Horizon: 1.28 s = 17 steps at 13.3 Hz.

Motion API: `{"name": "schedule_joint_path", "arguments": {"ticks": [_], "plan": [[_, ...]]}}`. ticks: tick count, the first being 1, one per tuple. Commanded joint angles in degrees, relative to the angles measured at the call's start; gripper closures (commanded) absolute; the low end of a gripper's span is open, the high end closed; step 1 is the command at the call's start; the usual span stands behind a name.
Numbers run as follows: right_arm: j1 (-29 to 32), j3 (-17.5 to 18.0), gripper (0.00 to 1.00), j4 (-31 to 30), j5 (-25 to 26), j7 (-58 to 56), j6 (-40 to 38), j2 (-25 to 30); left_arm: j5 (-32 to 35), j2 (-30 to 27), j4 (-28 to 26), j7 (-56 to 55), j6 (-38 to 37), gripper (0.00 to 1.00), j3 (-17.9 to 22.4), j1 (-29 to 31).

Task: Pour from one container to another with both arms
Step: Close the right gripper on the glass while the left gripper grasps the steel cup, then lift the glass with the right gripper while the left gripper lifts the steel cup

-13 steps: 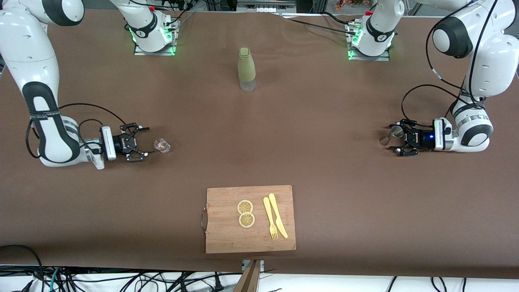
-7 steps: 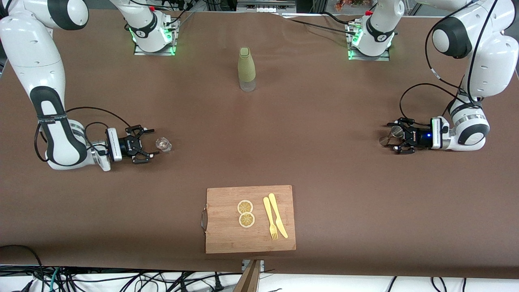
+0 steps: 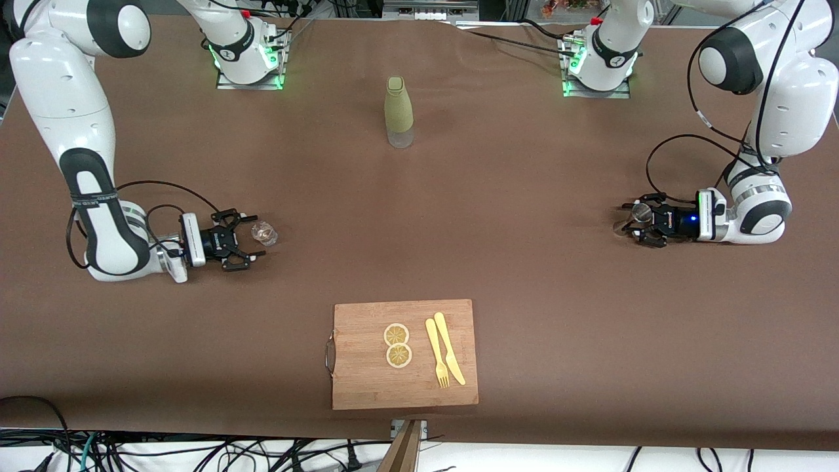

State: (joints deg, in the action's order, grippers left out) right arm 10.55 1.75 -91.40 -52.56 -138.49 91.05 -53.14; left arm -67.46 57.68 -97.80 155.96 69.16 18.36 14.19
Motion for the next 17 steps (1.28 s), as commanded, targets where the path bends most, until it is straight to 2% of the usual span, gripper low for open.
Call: {"name": "schedule_joint_path", "arguments": {"ticks": [1,2,3,4,5,6,7,8,10,11,13,17], "plan": [[-0.2,0.7,0.00,1.3,-0.9,-1.3,-0.3,-1.2,-0.8,-0.5,-0.9,4.8,-0.3,0.38,0.9,-0.5],[-0.3,0.8,0.00,1.3,-0.9,-1.4,-0.3,-1.3,-0.7,-0.5,-0.9,4.8,-0.3,0.41,0.9,-0.4],[-0.4,0.8,0.01,1.3,-1.0,-1.7,-0.3,-1.4,-0.7,-0.5,-0.9,4.8,-0.3,0.53,0.9,-0.4],[-0.4,0.8,0.03,1.3,-1.5,-1.7,-0.3,-1.8,-0.7,-0.5,-0.9,4.7,-0.3,0.72,0.9,-0.4],[-0.4,0.8,0.14,1.3,-1.7,-2.2,-0.3,-2.1,-0.7,-0.5,-0.9,4.6,-0.3,0.76,1.0,-0.4],[-0.4,0.8,0.33,1.3,-1.9,-2.8,-0.6,-2.3,-0.7,-0.5,-1.0,4.7,-0.3,0.88,1.0,-0.3],[-0.4,0.8,0.52,1.2,-1.9,-2.8,-0.8,-2.3,-0.6,-0.3,-1.0,4.9,-0.3,0.94,1.0,-0.3],[-0.4,0.8,0.65,1.2,-1.9,-2.8,-1.0,-2.3,-0.6,-0.3,-1.1,5.0,-0.3,1.00,1.0,-0.2],[-0.4,0.8,0.88,1.2,-1.9,-2.8,-1.2,-2.3,-0.6,-0.1,-1.1,5.0,-0.2,1.00,1.0,0.0],[-0.4,0.9,0.93,1.2,-2.0,-2.8,-1.7,-2.3,-0.6,-0.1,-1.1,5.1,-0.2,1.00,1.0,0.0],[-0.4,1.8,0.95,1.3,-2.2,-2.5,-2.5,-2.2,-0.8,-0.5,-1.0,4.6,-0.2,1.00,0.9,-0.1],[-0.4,3.1,0.95,1.5,-7.7,-1.0,-4.4,-1.9,-2.4,-3.9,-1.0,0.1,-0.2,1.00,0.3,-2.5]]}}
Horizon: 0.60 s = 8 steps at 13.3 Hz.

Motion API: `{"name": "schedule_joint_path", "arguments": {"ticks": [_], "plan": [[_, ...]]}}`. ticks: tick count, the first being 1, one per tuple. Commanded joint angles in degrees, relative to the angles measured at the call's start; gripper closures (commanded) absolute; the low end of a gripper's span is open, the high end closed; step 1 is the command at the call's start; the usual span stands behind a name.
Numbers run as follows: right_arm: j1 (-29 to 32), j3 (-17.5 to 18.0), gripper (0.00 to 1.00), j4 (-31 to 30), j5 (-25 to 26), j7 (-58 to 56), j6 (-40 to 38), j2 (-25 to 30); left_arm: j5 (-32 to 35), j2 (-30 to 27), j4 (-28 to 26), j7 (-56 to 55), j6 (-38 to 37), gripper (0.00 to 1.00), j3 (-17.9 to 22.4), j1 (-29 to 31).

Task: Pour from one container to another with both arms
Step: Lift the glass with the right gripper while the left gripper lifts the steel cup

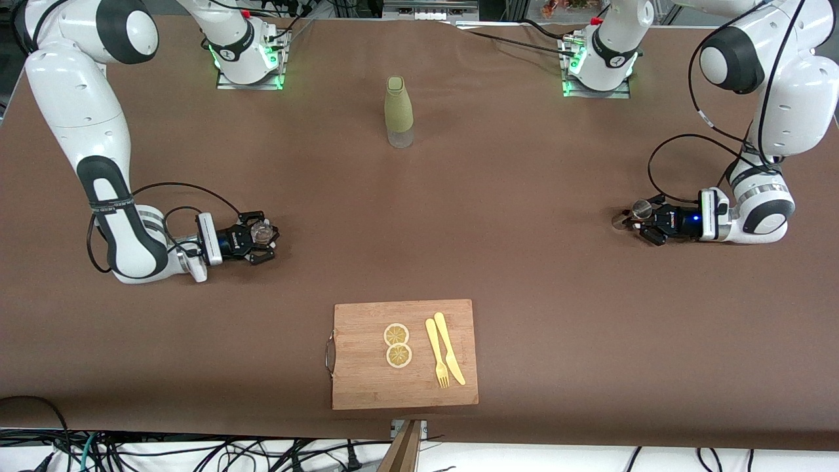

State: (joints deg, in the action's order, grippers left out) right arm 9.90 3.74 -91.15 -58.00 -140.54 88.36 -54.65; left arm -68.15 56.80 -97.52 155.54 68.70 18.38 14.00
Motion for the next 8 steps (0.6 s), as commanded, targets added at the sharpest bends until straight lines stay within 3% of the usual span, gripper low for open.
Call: {"name": "schedule_joint_path", "arguments": {"ticks": [1,4,8], "plan": [[0.3,1.8,0.97,1.2,-2.9,1.6,-1.7,-0.3,-2.7,-4.0,-1.3,-1.0,0.5,1.00,-0.1,-2.8],[0.3,4.1,0.99,3.3,-4.1,6.2,-1.6,-0.1,-8.1,-5.2,-1.2,-4.4,2.8,1.00,-2.3,-7.2],[-0.7,9.3,0.99,6.0,-5.7,14.8,1.7,0.4,-16.2,-7.1,-1.1,-9.2,12.0,1.00,-7.2,-13.2]]}}
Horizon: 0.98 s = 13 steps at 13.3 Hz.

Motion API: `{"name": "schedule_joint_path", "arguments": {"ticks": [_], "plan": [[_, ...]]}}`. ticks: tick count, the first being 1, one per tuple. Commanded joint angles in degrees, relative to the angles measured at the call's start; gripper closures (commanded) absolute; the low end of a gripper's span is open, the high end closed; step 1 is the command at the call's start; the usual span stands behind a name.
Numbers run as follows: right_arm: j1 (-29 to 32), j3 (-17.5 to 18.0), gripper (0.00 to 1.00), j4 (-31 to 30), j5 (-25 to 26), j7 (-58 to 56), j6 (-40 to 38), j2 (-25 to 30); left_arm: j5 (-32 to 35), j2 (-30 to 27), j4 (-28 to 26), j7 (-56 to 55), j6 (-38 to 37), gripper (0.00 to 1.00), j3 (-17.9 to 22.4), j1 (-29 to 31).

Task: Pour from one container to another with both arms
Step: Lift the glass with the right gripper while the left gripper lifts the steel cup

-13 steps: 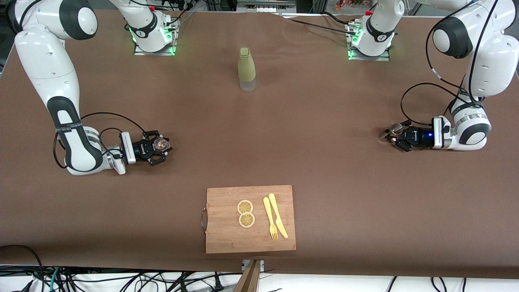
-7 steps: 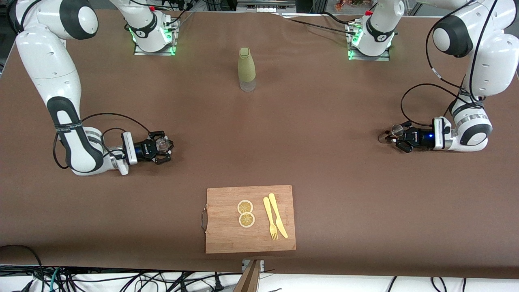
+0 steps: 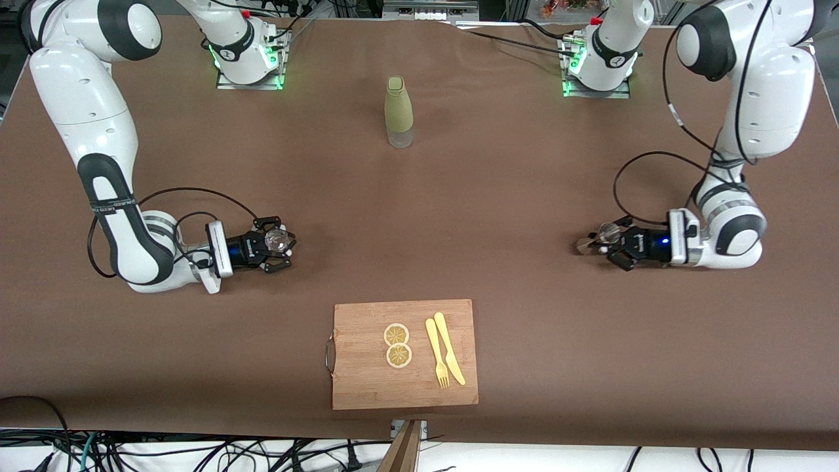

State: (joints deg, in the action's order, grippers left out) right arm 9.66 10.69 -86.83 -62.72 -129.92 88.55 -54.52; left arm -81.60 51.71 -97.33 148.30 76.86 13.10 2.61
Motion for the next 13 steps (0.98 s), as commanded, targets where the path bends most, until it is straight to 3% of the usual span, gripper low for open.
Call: {"name": "schedule_joint_path", "arguments": {"ticks": [1,5,13], "plan": [[-0.6,3.9,0.99,1.8,-1.0,6.5,3.4,0.6,-4.6,-2.0,-1.2,-2.9,6.9,1.00,-4.1,-2.3],[-2.4,10.7,1.00,1.8,-1.0,16.0,15.7,4.1,-12.2,-2.5,-1.3,-5.3,20.7,1.00,-13.9,-4.6],[-12.6,11.9,1.00,1.9,-0.9,30.8,34.7,7.7,-19.4,-2.9,-0.7,-4.6,40.0,1.00,-24.9,-7.3]]}}
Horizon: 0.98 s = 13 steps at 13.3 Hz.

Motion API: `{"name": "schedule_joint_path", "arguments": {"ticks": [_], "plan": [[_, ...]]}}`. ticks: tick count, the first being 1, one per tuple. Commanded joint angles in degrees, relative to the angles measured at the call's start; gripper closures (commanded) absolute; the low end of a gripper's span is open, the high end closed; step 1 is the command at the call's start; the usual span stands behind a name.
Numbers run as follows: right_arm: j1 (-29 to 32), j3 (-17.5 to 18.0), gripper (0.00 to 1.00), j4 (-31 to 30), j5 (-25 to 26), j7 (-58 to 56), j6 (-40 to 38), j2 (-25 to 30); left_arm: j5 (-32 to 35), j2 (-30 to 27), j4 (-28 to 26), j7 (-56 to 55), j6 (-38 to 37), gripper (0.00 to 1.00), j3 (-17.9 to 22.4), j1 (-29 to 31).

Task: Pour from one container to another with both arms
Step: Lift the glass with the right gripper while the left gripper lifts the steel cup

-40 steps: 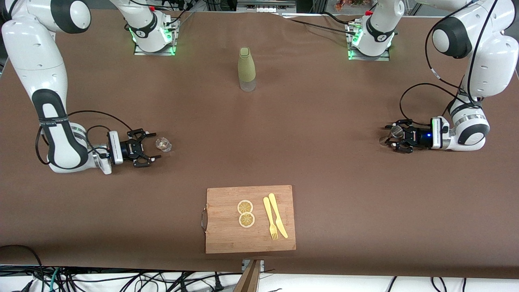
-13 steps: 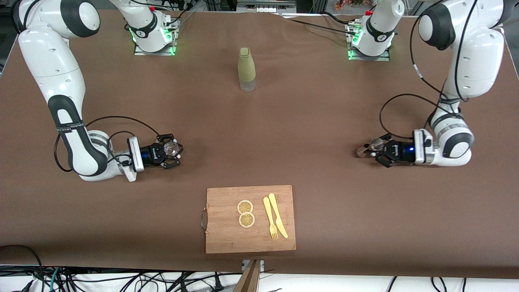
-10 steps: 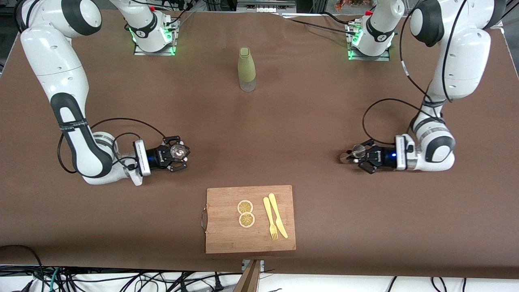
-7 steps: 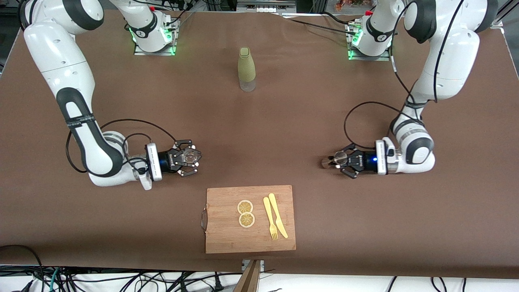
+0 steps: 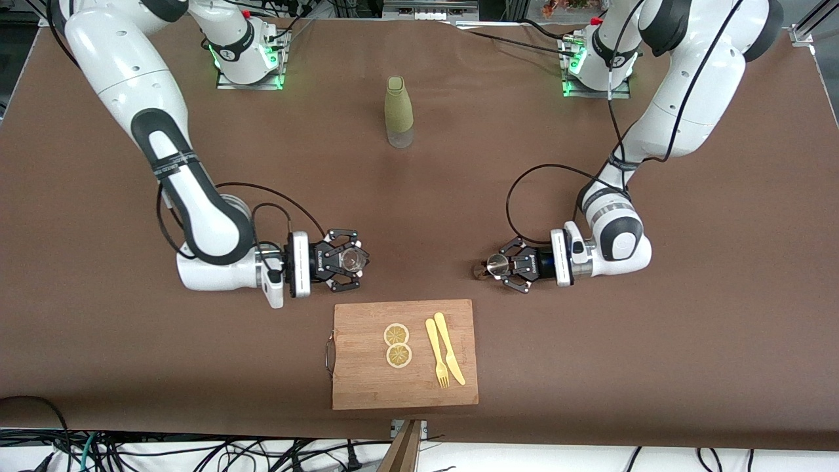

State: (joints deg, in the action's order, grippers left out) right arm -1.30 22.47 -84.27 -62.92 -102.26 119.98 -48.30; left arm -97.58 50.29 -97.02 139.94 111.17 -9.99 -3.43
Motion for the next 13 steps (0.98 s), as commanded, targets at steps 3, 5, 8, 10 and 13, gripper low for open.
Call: {"name": "schedule_joint_path", "arguments": {"ticks": [3,5,8,10,13], "plan": [[-2.3,3.5,1.00,-0.6,-0.5,7.1,9.5,2.1,-9.1,-1.4,-0.9,4.5,8.1,1.00,-1.8,-5.3],[-2.8,4.9,1.00,-0.7,-0.4,8.0,12.2,2.2,-11.1,-1.2,-0.7,5.2,10.2,1.00,-1.8,-7.2],[-3.6,5.6,1.00,-0.7,-0.4,8.1,15.8,2.6,-14.5,-1.0,0.1,6.3,11.4,1.00,-1.7,-9.8],[-4.5,5.6,1.00,-0.7,0.2,8.1,18.2,2.7,-16.8,-1.0,0.2,6.8,13.7,1.00,-1.7,-11.4],[-7.0,5.6,1.00,-0.8,2.4,8.0,26.2,3.9,-19.5,-0.5,1.5,6.8,15.5,1.00,-1.7,-13.3]]}}
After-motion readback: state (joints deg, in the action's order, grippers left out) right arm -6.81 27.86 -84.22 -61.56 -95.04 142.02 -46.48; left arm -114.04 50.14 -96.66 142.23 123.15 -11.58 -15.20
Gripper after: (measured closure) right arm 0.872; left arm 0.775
